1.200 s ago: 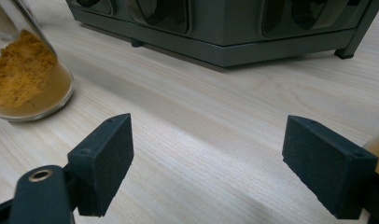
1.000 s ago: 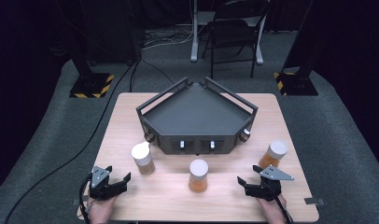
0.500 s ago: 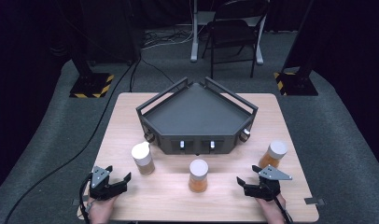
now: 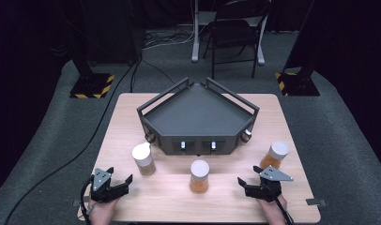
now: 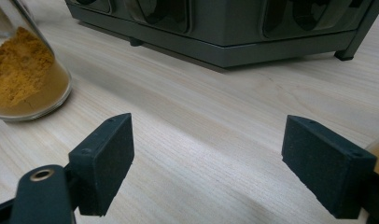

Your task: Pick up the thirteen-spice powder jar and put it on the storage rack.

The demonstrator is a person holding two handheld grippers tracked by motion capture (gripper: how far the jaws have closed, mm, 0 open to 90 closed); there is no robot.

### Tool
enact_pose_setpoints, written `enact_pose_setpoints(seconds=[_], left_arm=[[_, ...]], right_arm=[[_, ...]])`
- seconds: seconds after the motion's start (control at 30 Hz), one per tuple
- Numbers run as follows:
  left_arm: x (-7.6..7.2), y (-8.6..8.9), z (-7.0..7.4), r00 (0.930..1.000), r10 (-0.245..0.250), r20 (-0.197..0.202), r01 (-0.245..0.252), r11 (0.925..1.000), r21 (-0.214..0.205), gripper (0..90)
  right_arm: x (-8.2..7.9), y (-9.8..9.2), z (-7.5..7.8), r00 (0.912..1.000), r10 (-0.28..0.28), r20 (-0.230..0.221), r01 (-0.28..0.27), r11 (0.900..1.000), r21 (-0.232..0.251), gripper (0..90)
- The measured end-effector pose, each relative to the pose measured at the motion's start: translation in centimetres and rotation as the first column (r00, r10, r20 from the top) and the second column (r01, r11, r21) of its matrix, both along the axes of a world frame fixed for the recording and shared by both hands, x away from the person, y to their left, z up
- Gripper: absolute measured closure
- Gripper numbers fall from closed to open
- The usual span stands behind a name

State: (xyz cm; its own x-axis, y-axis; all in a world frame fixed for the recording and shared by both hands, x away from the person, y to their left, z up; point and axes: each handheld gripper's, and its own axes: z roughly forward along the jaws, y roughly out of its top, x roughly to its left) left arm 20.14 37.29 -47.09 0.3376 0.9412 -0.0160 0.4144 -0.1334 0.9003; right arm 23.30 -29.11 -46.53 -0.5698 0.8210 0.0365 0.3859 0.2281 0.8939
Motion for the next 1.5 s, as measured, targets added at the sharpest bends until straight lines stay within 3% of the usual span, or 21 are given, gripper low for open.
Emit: enact_pose_setpoints(seconds=[0.57, 1.0, 1.2, 1.37, 1.43, 1.5], left_arm=[[0.2, 0.4, 0.0, 1.0, -0.002, -0.001, 0.002, 1.0, -0.007, 14.8], [-0.1, 0.1, 0.0, 0.9999, -0.016, 0.001, 0.016, 0.9998, 0.014, 14.0], [0.0, 0.1, 0.1, 0.9999, -0.013, -0.001, 0.013, 0.9998, 0.013, 12.4], [0.0, 0.7, 0.0, 0.9988, -0.05, 0.005, 0.05, 0.9988, 0.0, 11.7], [-0.1, 1.0, -0.4, 0.9968, -0.071, 0.037, 0.071, 0.9975, -0.005, 11.7], [0.0, 1.2, -0.5, 0.9953, -0.088, 0.039, 0.089, 0.996, -0.009, 11.3]], right_arm=[[0.1, -0.3, -0.1, 1.0, 0.001, -0.003, -0.001, 0.9998, 0.018, 15.5], [-0.2, -1.2, -0.6, 0.9997, -0.025, -0.009, 0.025, 0.9962, 0.083, 14.9], [-0.5, -0.9, -0.6, 0.9992, -0.04, 0.004, 0.039, 0.9969, 0.069, 15.3], [-0.4, -0.8, -0.5, 0.9992, -0.04, 0.004, 0.039, 0.9973, 0.061, 15.3], [-0.4, -0.7, -0.4, 0.9993, -0.037, 0.001, 0.037, 0.9978, 0.055, 15.3], [-0.4, -0.7, -0.4, 0.9993, -0.038, 0.001, 0.038, 0.9978, 0.054, 15.2]])
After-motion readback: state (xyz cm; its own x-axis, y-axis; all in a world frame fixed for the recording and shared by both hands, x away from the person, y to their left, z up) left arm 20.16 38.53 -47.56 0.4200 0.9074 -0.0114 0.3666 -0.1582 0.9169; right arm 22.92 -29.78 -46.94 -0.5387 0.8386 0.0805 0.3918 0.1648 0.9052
